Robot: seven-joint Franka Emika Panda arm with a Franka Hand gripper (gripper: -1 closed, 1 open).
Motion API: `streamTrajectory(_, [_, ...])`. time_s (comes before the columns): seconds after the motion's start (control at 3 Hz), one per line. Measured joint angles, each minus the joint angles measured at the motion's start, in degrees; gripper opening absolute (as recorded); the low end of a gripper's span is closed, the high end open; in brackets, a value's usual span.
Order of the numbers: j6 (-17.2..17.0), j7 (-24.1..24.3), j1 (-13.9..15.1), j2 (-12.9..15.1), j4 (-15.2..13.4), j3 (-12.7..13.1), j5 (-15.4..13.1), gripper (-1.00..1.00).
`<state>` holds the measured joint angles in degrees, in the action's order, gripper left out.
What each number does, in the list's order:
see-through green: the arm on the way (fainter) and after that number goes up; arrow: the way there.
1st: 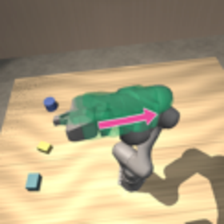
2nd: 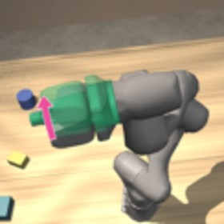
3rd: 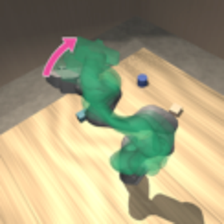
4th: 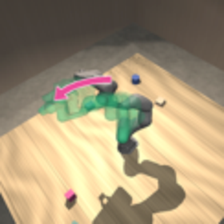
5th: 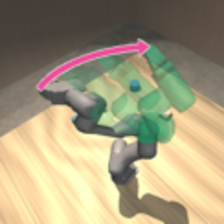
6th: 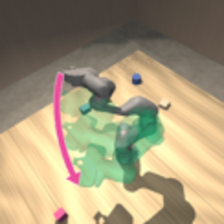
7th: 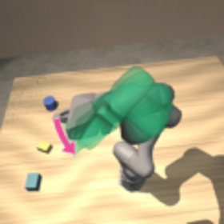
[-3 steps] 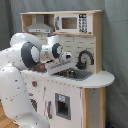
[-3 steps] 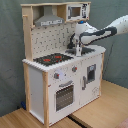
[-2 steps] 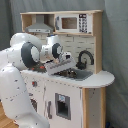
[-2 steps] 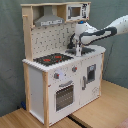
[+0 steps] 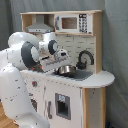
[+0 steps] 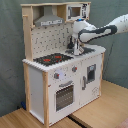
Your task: Play with the kitchen
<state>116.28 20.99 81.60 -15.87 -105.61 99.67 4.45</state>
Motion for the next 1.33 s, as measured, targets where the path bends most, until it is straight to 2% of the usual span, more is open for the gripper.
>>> streamTrajectory(0.67, [-6.2,3.8,-6.5,0.0,0.6,-6.8,-0.1,-1.00])
streamTrajectory(1.0, [-9.3,4.6,-9.7,-0.1,2.1,-10.5,-0.1,-1.00])
streamTrajectory(1.33, [-8.6,5.0,-11.3,-0.8,7.6,-11.3,-0.9,-1.00])
